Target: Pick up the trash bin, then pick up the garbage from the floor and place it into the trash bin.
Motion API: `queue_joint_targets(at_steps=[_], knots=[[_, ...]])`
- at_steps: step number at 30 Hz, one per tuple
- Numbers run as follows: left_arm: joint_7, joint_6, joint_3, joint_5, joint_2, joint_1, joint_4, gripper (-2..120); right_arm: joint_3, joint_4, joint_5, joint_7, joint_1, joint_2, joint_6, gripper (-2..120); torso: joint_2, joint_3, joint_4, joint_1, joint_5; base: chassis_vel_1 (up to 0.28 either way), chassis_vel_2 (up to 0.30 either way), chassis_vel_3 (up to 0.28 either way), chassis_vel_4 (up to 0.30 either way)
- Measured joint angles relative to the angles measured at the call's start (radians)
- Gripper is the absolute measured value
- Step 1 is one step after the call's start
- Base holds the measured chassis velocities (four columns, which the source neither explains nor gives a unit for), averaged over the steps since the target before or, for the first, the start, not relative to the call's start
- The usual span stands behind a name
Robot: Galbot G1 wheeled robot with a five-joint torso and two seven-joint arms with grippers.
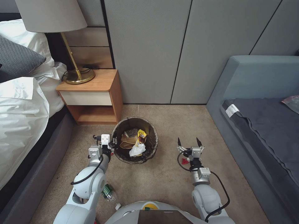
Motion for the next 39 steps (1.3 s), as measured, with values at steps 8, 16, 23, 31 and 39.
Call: queue_joint_targets(at_steps=[8, 16, 23, 31, 39], knots=[[0.000, 0.000, -0.002, 0.000, 0.000, 0.000, -0.003, 3, -0.004, -0.027, 0.051, 0.052, 0.016, -0.013, -0.200, 100, 0.000, 0.000, 0.0001, 0.000, 0.0000, 0.000, 0.000, 0.000, 0.000], [0.000, -0.001, -0.001, 0.000, 0.000, -0.001, -0.001, 3, -0.009, -0.142, 0.085, 0.059, 0.075, -0.019, -0.363, 100, 0.000, 0.000, 0.0001, 0.000, 0.0000, 0.000, 0.000, 0.000, 0.000], [0.001, -0.002, -0.003, 0.000, -0.001, -0.001, 0.004, 3, -0.015, -0.292, 0.115, 0.059, 0.128, -0.016, -0.417, 100, 0.000, 0.000, 0.0001, 0.000, 0.0000, 0.000, 0.000, 0.000, 0.000], [0.001, -0.002, -0.002, 0.000, -0.001, -0.001, 0.005, 3, -0.016, -0.380, 0.116, 0.058, 0.149, -0.011, -0.408, 100, 0.000, 0.000, 0.0001, 0.000, -0.0001, 0.000, 0.000, 0.000, 0.000], [0.001, -0.003, -0.002, 0.001, 0.000, 0.001, 0.005, 3, -0.012, -0.408, 0.117, 0.058, 0.155, -0.010, -0.386, 100, 0.000, 0.000, 0.0000, 0.000, 0.0000, 0.000, 0.000, 0.000, 0.000]])
